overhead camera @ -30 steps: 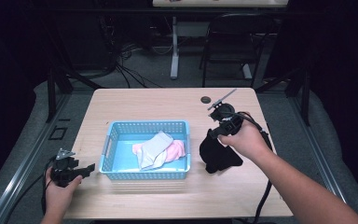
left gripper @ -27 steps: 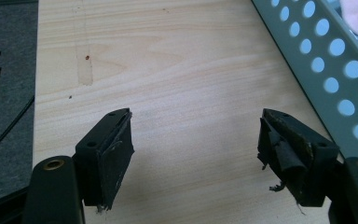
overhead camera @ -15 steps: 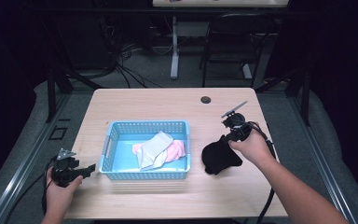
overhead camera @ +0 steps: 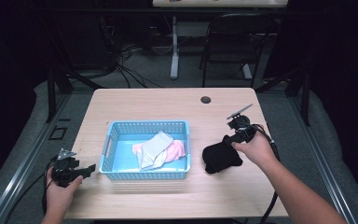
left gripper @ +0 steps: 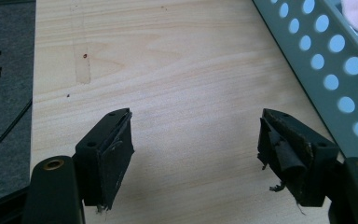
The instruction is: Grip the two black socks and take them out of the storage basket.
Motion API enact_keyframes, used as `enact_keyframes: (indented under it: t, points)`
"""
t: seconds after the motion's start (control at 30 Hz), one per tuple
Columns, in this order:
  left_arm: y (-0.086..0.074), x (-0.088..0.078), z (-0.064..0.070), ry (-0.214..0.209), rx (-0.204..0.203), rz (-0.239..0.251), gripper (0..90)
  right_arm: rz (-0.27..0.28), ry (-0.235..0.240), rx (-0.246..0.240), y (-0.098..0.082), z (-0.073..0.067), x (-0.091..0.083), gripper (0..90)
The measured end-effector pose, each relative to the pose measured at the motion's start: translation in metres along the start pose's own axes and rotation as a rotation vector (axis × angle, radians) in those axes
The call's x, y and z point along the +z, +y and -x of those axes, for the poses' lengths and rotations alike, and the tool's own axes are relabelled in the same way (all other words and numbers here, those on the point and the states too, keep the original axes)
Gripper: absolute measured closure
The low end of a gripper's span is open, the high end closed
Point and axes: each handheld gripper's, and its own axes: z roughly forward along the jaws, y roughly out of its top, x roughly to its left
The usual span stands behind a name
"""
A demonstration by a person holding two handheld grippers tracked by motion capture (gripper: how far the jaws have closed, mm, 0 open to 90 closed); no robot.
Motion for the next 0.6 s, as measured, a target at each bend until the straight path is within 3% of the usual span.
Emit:
enact_keyframes:
  t: [0.33, 0.6]
  points:
    - [0.0, 0.0, 0.0, -0.003, 0.001, 0.0, 26.1, 0.02, 0.018, -0.014, -0.005, -0.007, -0.006, 64.2]
    - [0.0, 0.0, 0.0, -0.002, 0.0, 0.0, 26.1, 0.09, 0.021, -0.023, -0.012, -0.01, -0.013, 56.6]
